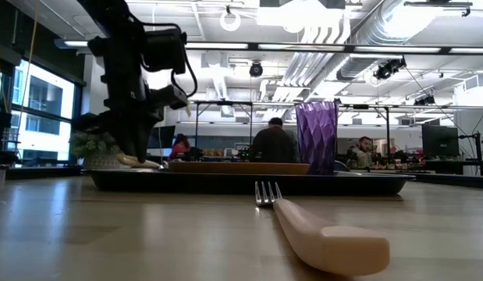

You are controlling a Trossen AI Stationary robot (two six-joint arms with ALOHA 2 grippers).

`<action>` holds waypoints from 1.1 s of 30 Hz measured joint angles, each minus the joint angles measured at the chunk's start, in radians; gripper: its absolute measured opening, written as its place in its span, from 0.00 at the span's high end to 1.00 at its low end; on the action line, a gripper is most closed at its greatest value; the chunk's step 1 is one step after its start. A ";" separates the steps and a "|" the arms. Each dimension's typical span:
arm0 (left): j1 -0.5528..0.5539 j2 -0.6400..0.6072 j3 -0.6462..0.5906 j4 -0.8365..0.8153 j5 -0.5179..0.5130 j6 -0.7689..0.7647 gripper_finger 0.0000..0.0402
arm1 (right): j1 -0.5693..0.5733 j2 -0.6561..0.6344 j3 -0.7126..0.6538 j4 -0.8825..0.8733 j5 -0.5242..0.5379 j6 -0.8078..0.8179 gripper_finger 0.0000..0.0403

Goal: Pick and place plate/cup/fork/spoon on tray
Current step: Put the yellow spoon to the left side of the orange plate on the black serving tray

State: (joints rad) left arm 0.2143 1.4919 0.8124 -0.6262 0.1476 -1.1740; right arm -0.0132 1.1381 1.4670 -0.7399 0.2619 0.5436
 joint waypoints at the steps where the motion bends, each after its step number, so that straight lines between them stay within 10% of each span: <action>1: 0.004 -0.006 0.000 -0.001 0.001 0.000 0.90 | 0.000 0.000 0.000 0.000 0.000 0.000 0.83; 33: -0.013 -0.005 0.004 -0.135 -0.141 0.093 0.96 | 0.000 0.000 0.000 -0.002 0.024 -0.002 0.83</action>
State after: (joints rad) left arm 0.2010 1.4873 0.8162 -0.7608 0.0063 -1.0805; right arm -0.0132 1.1385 1.4670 -0.7423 0.2863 0.5415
